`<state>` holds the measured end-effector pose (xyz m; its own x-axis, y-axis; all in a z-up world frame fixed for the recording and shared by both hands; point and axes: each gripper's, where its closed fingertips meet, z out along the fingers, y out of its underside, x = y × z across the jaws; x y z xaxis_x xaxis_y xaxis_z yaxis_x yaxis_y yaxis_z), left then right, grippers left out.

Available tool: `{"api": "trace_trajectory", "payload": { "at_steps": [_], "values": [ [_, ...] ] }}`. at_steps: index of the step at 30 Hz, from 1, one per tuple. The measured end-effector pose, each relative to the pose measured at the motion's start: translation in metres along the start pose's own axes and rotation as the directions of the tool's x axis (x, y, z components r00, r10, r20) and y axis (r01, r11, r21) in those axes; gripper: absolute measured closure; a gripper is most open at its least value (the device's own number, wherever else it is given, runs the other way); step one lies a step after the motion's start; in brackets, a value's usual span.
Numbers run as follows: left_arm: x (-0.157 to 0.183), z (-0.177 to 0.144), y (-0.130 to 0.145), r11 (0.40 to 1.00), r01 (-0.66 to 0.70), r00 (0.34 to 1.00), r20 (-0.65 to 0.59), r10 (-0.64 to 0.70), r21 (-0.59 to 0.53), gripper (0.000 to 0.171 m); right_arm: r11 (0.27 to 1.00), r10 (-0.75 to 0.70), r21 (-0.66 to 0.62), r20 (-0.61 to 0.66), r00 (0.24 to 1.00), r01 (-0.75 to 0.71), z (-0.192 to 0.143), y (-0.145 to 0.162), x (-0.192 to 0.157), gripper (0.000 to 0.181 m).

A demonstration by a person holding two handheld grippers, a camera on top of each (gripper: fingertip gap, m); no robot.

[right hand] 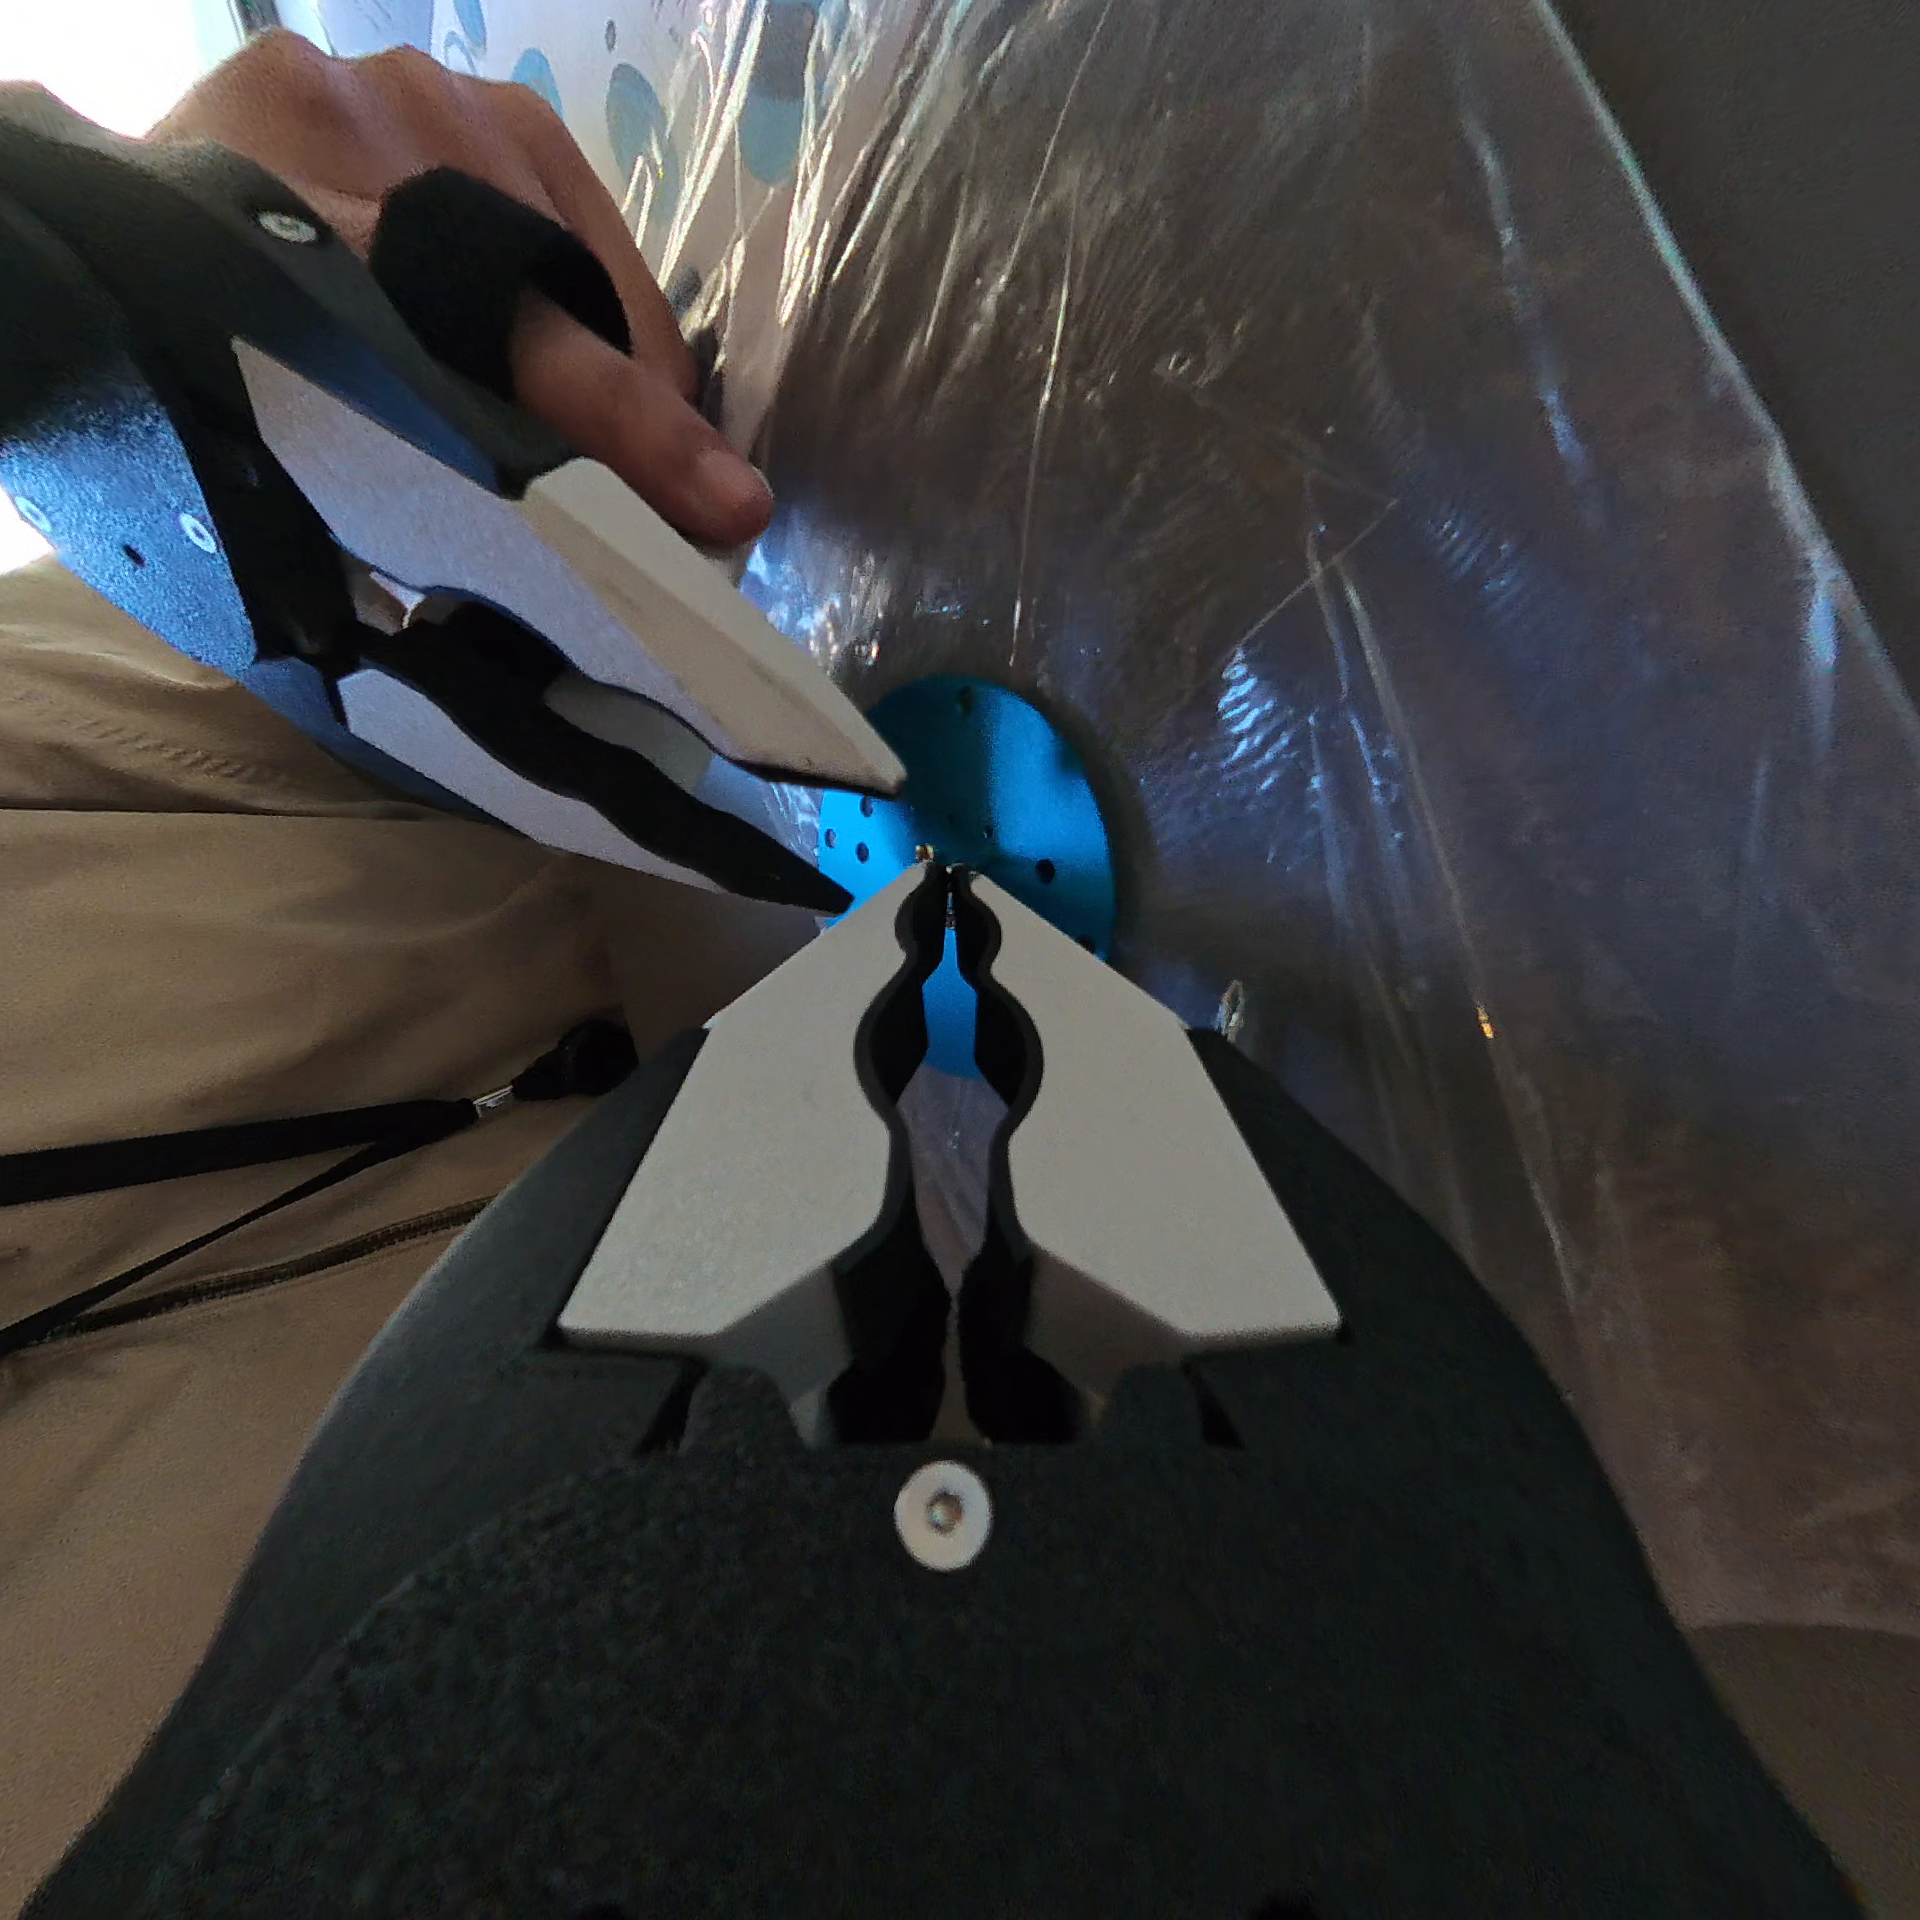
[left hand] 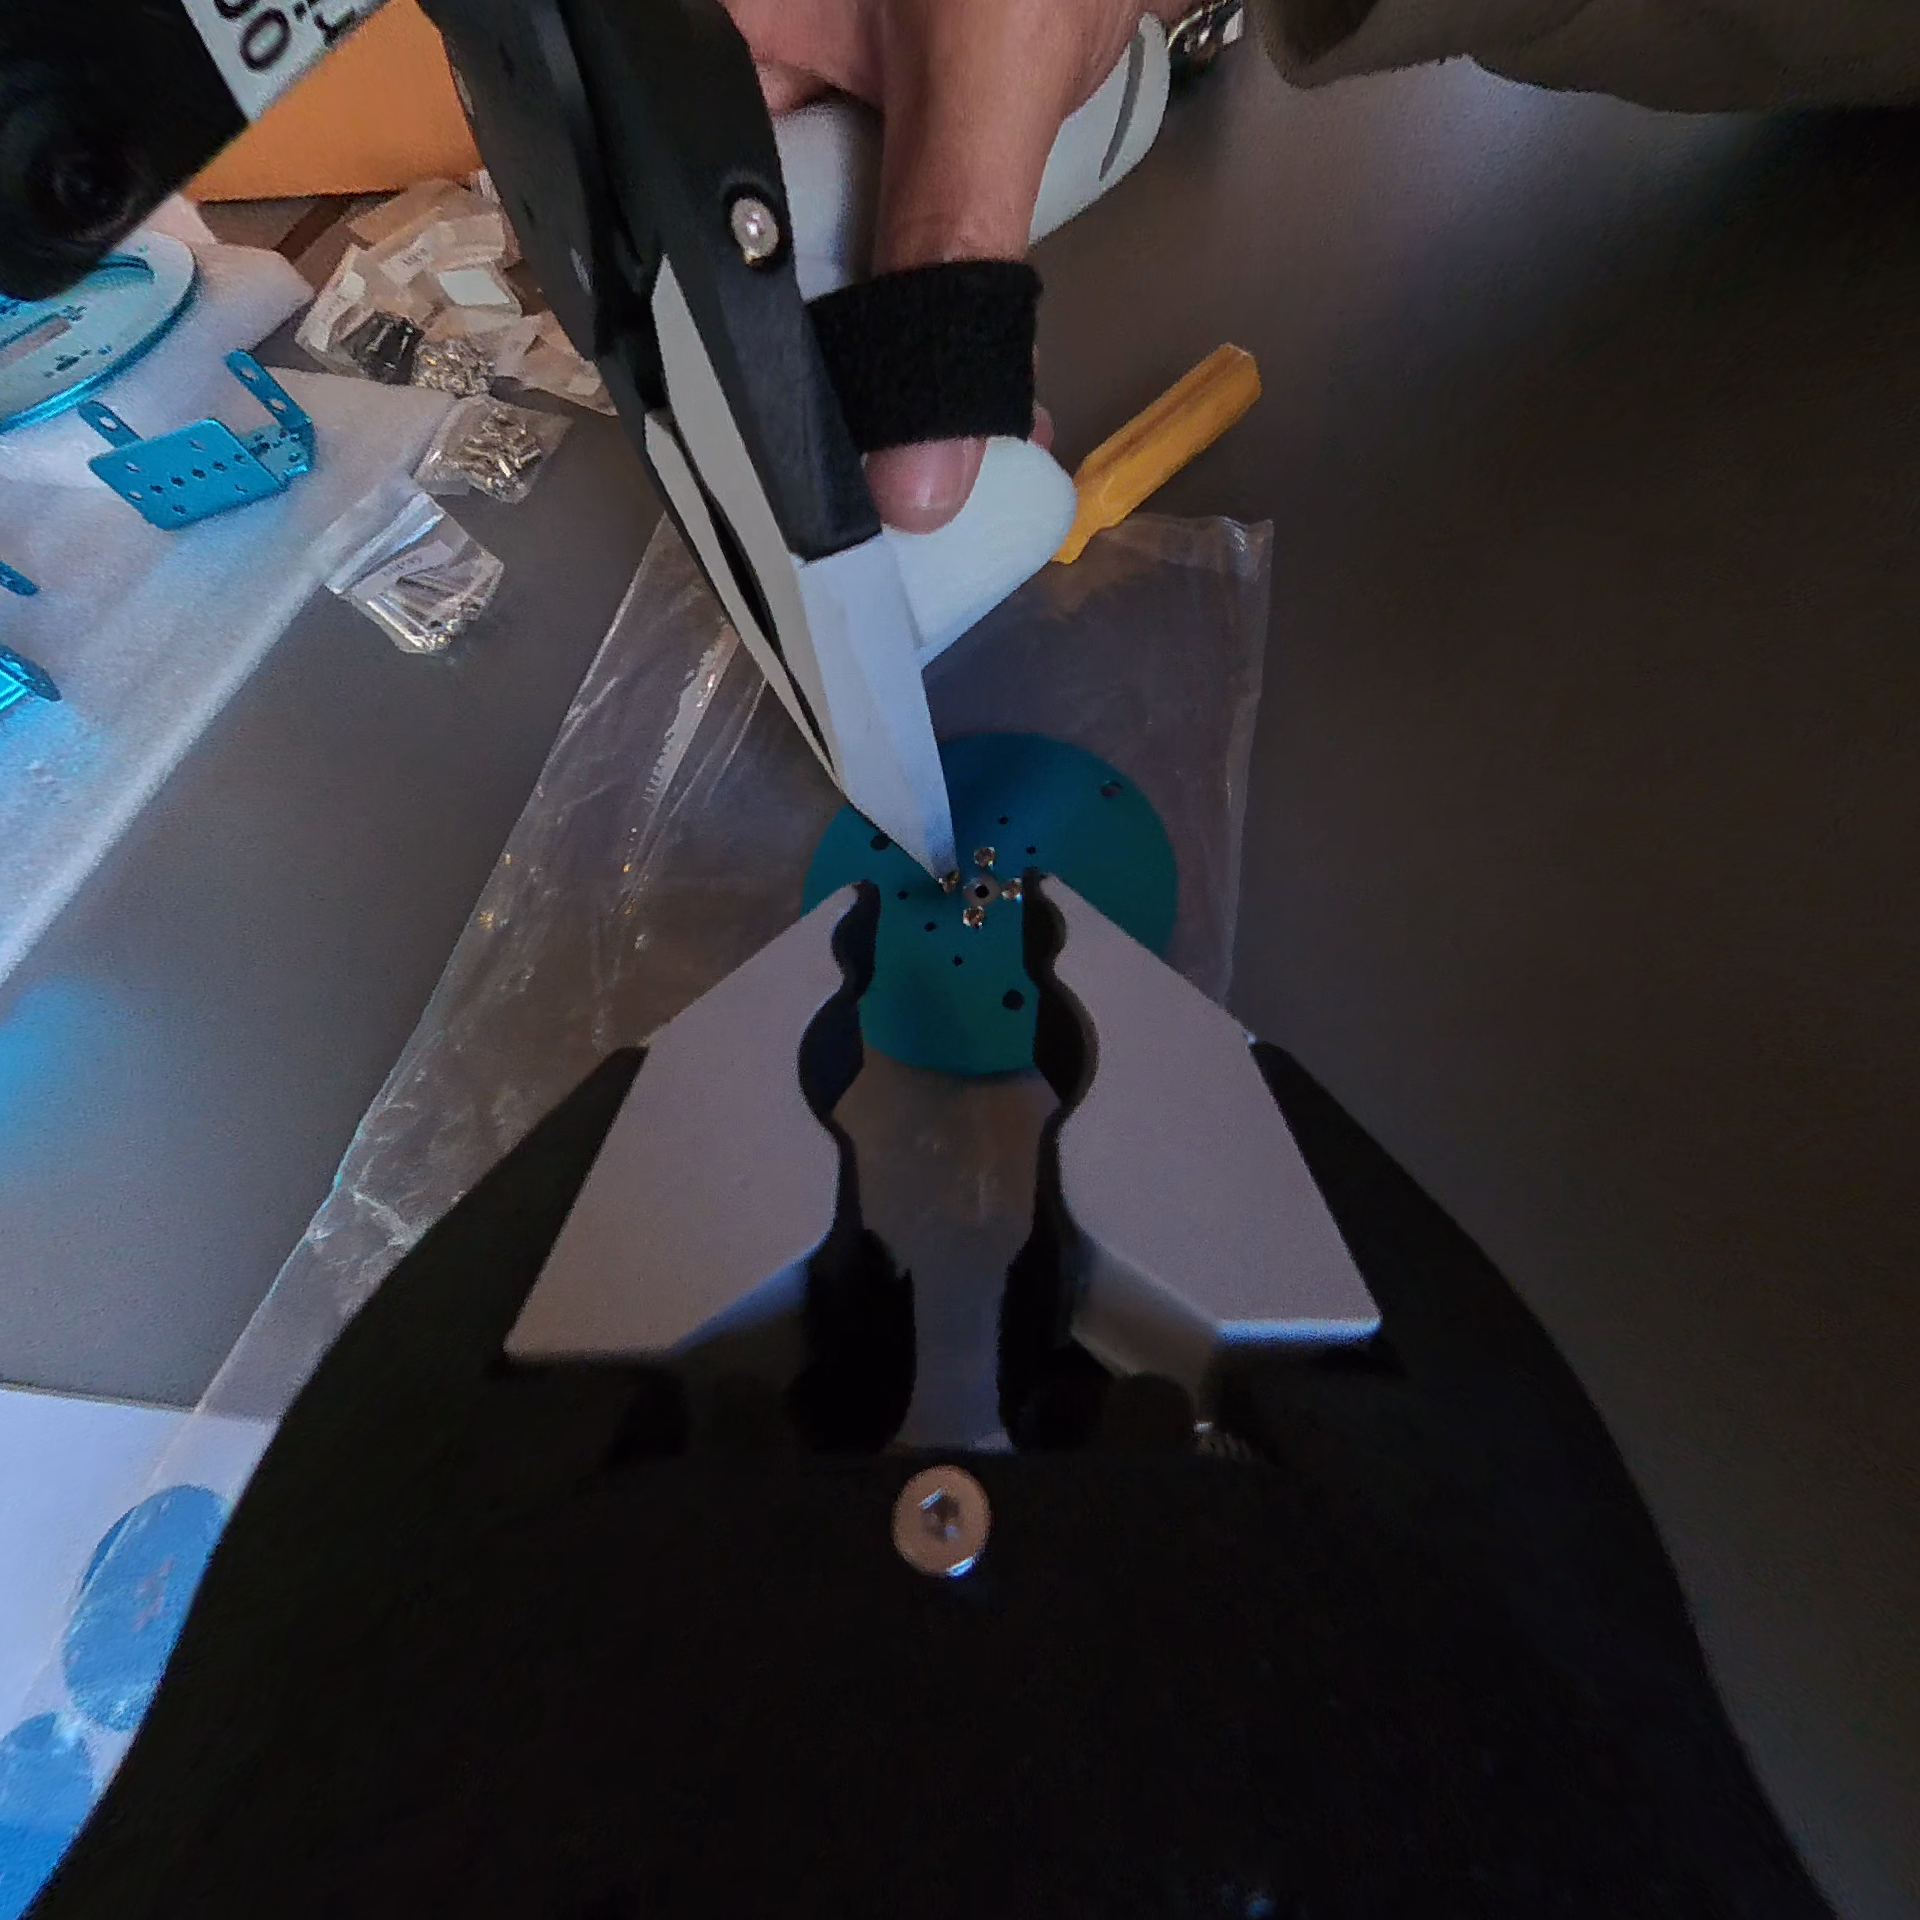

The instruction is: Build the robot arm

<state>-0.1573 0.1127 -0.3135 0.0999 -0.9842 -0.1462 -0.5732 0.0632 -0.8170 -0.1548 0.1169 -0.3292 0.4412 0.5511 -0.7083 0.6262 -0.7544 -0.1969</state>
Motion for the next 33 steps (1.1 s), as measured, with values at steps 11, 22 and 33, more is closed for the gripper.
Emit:
{"api": "trace_trajectory", "payload": {
  "at_steps": [11, 22, 33],
  "values": [
    [-0.008, 0.008, 0.005, 0.998, 0.033, 0.999, 0.03, -0.032, -0.049, 0.159, 1.0, 0.008, 0.005, -0.034, 0.999, -0.008, 0.001, -0.003, 0.0, 0.181],
    [-0.012, 0.008, 0.009, 0.996, 0.05, 0.998, 0.051, -0.046, -0.067, 0.164, 0.999, 0.011, 0.037, -0.029, 1.0, -0.01, 0.0, -0.007, 0.001, 0.179],
    [-0.012, 0.009, 0.01, 0.996, 0.05, 0.998, 0.045, -0.047, -0.074, 0.164, 0.999, 0.008, 0.033, -0.021, 1.0, -0.008, 0.0, -0.006, 0.001, 0.179]
  ]
}}
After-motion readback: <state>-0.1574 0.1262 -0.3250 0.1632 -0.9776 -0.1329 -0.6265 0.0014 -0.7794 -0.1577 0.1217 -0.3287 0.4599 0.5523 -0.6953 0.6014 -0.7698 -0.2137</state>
